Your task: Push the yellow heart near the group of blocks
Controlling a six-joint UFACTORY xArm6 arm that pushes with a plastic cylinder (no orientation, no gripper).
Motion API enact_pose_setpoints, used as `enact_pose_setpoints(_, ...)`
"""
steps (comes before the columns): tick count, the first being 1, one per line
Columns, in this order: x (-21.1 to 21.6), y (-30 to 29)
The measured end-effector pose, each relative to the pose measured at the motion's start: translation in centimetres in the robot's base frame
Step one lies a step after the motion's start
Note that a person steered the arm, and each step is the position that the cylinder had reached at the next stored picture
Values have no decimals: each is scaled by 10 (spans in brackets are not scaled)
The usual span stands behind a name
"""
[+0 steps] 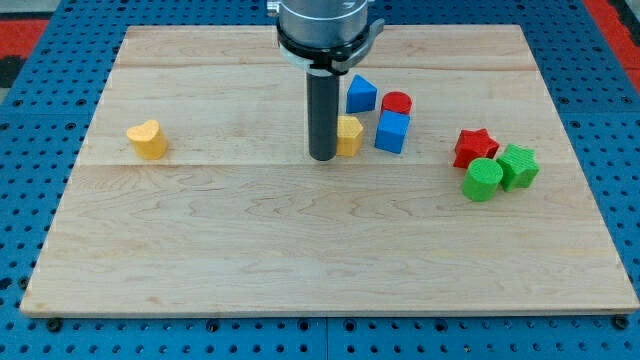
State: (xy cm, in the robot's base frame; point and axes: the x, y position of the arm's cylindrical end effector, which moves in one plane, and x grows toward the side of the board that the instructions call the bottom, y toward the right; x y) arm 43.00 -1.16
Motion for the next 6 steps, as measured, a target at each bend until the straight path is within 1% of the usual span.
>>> enact_pose_setpoints(1,13,-66)
enact_pose_setpoints(2,17,-154)
enact_pose_setpoints(3,22,-224)
enact_pose_setpoints(4,21,-278)
enact_pose_setpoints(5,1,-274)
enact_pose_setpoints(6,-16,-211)
